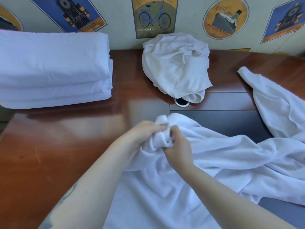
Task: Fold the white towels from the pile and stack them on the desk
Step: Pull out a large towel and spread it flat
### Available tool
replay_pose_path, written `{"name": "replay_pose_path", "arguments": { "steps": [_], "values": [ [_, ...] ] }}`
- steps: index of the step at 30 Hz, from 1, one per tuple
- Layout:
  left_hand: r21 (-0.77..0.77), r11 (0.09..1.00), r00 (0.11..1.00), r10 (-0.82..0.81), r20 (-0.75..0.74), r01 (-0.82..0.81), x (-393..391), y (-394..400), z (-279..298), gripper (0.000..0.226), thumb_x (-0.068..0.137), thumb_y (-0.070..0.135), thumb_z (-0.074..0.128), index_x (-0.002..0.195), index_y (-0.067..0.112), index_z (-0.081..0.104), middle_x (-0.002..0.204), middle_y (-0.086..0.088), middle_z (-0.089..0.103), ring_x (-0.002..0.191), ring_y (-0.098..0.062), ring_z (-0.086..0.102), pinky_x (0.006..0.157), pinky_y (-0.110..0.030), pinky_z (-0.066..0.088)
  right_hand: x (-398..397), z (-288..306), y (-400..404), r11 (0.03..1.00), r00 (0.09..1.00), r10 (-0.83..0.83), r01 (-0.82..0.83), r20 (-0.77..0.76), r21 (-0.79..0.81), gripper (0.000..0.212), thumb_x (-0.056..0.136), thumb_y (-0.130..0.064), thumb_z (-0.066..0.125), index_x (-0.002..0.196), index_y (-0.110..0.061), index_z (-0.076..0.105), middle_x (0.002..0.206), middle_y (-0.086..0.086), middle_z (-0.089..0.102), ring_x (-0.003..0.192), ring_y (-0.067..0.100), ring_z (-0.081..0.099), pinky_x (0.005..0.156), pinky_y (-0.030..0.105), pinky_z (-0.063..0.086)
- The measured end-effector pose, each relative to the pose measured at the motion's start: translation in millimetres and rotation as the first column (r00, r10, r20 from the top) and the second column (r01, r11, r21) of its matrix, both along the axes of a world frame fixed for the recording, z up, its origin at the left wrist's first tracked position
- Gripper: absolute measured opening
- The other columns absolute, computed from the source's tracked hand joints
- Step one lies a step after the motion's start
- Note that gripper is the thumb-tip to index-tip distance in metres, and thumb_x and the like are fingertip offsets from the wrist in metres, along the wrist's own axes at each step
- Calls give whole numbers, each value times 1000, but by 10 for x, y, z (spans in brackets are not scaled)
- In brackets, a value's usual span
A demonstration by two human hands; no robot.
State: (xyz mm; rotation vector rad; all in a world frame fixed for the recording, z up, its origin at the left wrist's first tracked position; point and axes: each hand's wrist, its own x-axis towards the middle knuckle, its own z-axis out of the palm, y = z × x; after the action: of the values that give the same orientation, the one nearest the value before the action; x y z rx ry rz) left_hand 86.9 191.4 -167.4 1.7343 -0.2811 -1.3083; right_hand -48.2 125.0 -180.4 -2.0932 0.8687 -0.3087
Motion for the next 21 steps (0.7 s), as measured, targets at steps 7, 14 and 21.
{"name": "replay_pose_path", "arguments": {
  "steps": [7, 14, 21],
  "values": [
    [-87, 832, 595, 461, 659, -548, 895, 325, 286, 44, 91, 37, 63, 127, 12, 56, 118, -14, 64, 109, -34, 61, 92, -44, 50, 630, 273, -19, 938, 937, 345, -346, 49, 32, 90, 82, -15, 64, 149, -47, 15, 153, -22, 31, 134, 0, 33, 85, 22, 40],
    [-11, 981, 558, 119, 821, -193, -295, 61, 15, 63, 87, 10, 60, 145, 9, 38, 154, -10, 31, 143, -25, 27, 115, -33, 25, -374, -138, 16, 994, 999, 22, -19, 29, -110, 45, 77, 4, 59, 112, -23, 67, 120, -13, 62, 118, 13, 53, 94, 4, 24],
    [285, 888, 416, -427, 803, 362, -1979, -164, -551, 56, 102, 25, 35, 155, 18, 19, 164, 1, -6, 151, -17, -10, 120, -32, -7, -1530, -313, -184, 895, 929, -357, 307, -103, -324, 40, 72, 9, 65, 103, -15, 70, 123, 1, 62, 120, 28, 53, 99, 42, 36]
  ]
}}
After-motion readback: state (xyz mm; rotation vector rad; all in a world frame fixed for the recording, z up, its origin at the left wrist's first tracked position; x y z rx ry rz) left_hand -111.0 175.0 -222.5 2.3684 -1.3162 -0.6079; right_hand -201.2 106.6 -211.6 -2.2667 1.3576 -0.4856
